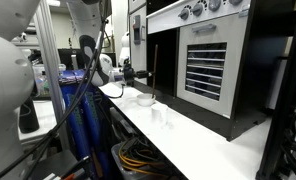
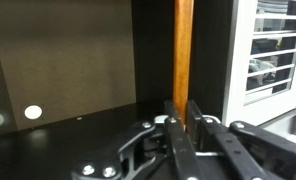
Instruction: Use the brown spoon to stir the contents in the white bowl
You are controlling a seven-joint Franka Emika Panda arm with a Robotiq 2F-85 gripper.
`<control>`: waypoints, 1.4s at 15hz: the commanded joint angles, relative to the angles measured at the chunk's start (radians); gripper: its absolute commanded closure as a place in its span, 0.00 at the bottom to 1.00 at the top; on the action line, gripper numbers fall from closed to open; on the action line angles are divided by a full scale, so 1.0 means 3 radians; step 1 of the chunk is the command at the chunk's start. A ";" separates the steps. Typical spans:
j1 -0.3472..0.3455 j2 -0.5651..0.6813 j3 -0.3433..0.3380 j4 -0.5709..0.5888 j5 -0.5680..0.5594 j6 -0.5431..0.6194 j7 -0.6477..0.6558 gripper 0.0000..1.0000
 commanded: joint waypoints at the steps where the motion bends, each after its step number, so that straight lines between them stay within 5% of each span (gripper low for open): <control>1: -0.0013 -0.0047 0.0063 -0.0082 -0.0010 0.0033 0.0017 0.97; 13: -0.0002 -0.0003 0.0279 0.0029 0.0220 0.0115 0.0170 0.97; 21: -0.0025 -0.0024 0.0186 -0.0061 0.0199 0.0059 0.0252 0.97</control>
